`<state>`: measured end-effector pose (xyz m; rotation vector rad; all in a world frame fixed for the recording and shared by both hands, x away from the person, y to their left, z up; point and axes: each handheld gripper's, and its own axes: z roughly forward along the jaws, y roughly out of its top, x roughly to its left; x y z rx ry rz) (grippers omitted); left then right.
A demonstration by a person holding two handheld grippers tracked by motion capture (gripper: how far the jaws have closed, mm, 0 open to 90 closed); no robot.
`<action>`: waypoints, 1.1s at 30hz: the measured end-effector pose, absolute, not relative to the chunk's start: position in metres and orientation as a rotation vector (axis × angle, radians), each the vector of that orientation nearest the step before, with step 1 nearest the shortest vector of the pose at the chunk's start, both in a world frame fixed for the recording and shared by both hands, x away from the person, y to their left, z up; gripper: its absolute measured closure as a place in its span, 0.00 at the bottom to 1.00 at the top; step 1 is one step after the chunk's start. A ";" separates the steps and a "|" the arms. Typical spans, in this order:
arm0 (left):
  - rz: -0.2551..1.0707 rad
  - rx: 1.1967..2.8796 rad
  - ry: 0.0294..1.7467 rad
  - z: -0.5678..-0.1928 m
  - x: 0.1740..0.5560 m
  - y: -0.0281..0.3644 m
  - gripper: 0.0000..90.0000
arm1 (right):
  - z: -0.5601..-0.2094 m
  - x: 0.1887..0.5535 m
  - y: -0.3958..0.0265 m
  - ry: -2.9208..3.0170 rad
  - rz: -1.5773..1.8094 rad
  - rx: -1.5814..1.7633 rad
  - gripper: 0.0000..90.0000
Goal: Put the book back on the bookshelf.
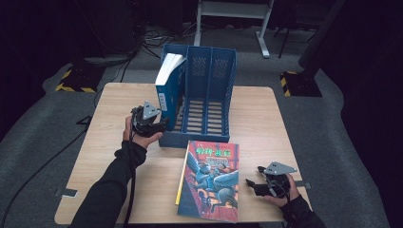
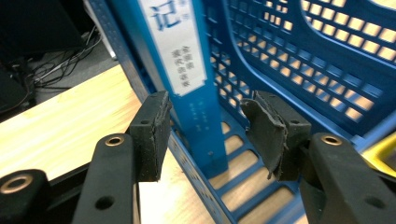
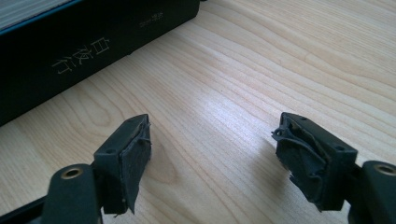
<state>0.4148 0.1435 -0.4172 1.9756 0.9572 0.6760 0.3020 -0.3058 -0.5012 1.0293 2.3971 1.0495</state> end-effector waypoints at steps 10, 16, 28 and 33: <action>0.640 2.041 0.834 -0.416 0.390 0.139 0.48 | -0.501 0.302 -0.306 2.397 1.049 1.029 0.29; 0.597 2.101 0.751 -0.420 0.371 0.135 0.45 | -0.501 0.302 -0.306 2.397 1.049 1.029 0.29; 0.546 2.168 0.675 -0.431 0.348 0.135 0.43 | -0.501 0.302 -0.306 2.397 1.049 1.029 0.29; 0.509 2.235 0.624 -0.440 0.337 0.135 0.41 | -0.501 0.302 -0.306 2.397 1.049 1.029 0.29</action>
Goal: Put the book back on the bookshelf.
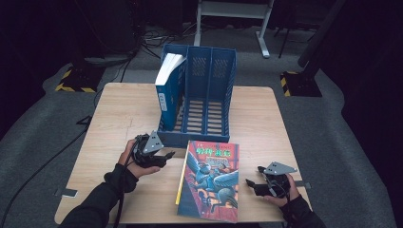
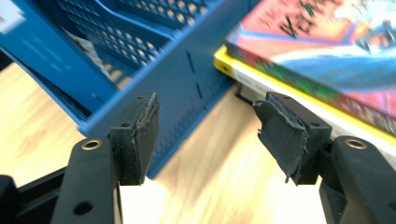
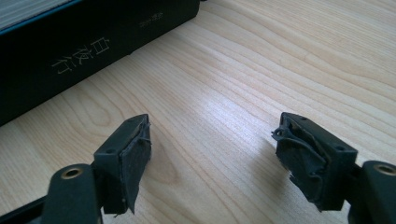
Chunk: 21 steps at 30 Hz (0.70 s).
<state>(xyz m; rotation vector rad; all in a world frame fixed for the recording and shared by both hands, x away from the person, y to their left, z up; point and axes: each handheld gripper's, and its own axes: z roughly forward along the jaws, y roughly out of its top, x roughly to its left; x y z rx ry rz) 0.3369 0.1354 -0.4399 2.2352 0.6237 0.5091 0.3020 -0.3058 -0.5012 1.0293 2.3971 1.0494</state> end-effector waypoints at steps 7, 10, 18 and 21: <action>0.461 2.319 0.561 -0.453 0.322 0.137 0.38 | -0.501 0.302 -0.306 2.397 1.049 1.030 0.29; 0.440 2.346 0.541 -0.459 0.316 0.138 0.37 | -0.501 0.302 -0.306 2.396 1.049 1.031 0.29; 0.374 2.380 0.539 -0.474 0.302 0.142 0.35 | -0.501 0.302 -0.306 2.394 1.048 1.033 0.29; 0.313 2.375 0.531 -0.481 0.295 0.145 0.34 | -0.501 0.301 -0.306 2.392 1.047 1.037 0.29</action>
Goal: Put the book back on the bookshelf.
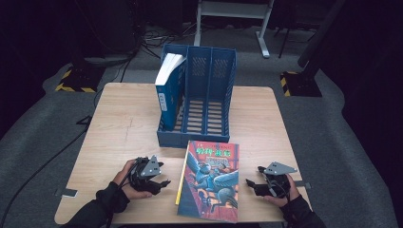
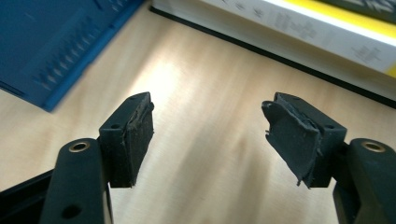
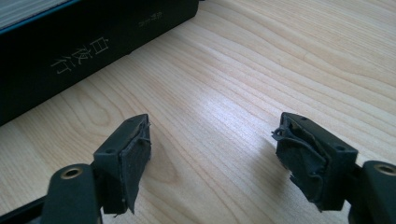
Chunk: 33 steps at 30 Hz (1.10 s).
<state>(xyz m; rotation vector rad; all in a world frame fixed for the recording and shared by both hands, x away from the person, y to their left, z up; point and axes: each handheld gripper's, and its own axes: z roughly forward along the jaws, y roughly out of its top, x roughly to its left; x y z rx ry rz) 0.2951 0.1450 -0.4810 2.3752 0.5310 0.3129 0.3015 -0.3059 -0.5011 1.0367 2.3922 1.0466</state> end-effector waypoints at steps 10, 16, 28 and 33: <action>0.192 2.383 0.519 -0.498 0.284 0.145 0.32 | -0.492 0.299 -0.304 2.392 1.054 1.045 0.28; 0.156 2.344 0.517 -0.503 0.285 0.148 0.30 | -0.472 0.292 -0.302 2.370 1.125 1.029 0.27; 0.162 2.317 0.496 -0.507 0.283 0.146 0.22 | -0.429 0.271 -0.270 2.430 1.234 0.892 0.25; 0.166 2.321 0.504 -0.507 0.283 0.145 0.20 | -0.428 0.267 -0.258 2.491 1.244 0.874 0.24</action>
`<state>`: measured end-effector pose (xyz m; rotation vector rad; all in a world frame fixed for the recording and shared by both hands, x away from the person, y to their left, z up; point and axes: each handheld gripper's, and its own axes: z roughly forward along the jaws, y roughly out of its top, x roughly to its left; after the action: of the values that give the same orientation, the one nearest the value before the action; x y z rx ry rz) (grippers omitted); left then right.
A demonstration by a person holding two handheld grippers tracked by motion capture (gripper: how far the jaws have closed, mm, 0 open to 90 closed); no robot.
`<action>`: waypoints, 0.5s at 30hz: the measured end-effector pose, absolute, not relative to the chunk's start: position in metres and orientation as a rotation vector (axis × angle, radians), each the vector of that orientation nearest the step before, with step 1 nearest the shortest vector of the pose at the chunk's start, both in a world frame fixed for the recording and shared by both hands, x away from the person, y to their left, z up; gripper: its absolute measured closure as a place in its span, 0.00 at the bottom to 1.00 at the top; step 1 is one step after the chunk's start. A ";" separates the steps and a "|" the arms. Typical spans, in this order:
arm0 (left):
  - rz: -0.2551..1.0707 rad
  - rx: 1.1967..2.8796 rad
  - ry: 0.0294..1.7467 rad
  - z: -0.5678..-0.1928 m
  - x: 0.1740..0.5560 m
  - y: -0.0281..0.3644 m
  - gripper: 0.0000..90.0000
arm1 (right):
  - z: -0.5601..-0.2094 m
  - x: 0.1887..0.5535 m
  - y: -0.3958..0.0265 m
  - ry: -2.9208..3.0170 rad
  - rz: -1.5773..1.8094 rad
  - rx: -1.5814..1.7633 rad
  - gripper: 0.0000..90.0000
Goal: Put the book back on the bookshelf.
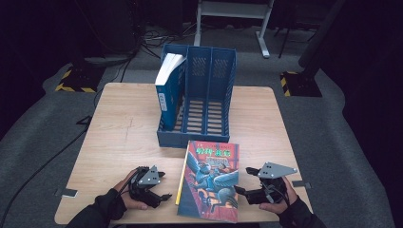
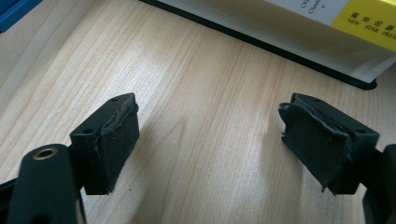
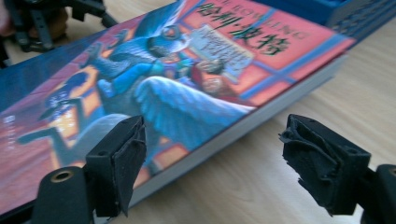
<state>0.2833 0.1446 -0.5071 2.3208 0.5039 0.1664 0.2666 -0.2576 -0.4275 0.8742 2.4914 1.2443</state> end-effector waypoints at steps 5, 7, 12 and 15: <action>0.166 2.320 0.515 -0.507 0.283 0.142 0.18 | -0.431 0.265 -0.244 2.553 1.203 0.840 0.24; 0.167 2.323 0.511 -0.507 0.283 0.142 0.18 | -0.436 0.267 -0.240 2.585 1.157 0.848 0.20; 0.161 2.322 0.510 -0.507 0.284 0.140 0.17 | -0.440 0.279 -0.240 2.648 1.184 0.947 0.15; 0.163 2.325 0.504 -0.507 0.285 0.140 0.17 | -0.440 0.281 -0.239 2.665 1.185 0.947 0.15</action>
<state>0.2847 0.1397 -0.5072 2.3249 0.5042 0.1633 0.2813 -0.2387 -0.4401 0.9466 2.6646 1.1853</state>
